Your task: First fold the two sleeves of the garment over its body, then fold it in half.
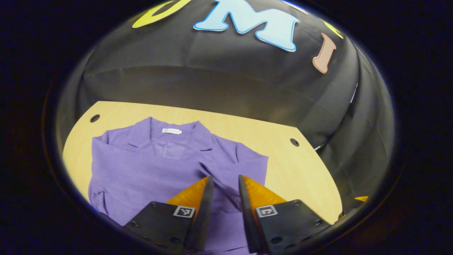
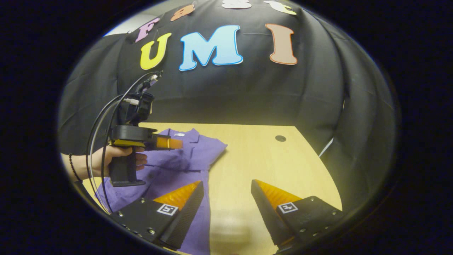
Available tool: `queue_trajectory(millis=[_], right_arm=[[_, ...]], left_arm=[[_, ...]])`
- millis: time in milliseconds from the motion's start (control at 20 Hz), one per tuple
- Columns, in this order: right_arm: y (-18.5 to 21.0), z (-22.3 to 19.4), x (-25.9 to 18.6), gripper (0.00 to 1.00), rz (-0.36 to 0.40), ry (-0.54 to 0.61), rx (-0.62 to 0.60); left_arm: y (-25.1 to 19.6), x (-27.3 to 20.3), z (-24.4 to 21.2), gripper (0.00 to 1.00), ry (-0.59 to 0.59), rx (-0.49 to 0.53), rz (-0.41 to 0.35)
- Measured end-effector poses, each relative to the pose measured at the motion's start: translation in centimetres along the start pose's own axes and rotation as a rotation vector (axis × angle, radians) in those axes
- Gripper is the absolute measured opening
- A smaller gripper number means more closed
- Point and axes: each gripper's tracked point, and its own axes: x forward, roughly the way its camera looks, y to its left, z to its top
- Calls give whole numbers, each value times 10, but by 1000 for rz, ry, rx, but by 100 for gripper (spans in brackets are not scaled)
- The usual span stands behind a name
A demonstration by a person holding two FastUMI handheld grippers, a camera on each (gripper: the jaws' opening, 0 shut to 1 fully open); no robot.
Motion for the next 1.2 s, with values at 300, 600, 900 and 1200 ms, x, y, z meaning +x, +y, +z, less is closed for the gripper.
queue_trajectory(millis=[300, 600, 900, 1200], right_arm=[[21, -3, -4, 87, -41, 0, 18], [41, -20, -16, 87, -97, 15, 10], [66, -59, -32, 87, -137, 74, 40], [84, -92, -45, 87, -161, 136, 34]], left_arm=[[25, -34, 12, 82, -40, 29, 6], [58, -93, 12, 94, -96, 104, 18], [103, -164, -21, 97, -106, 179, 47], [159, -225, -62, 94, -76, 166, 105]])
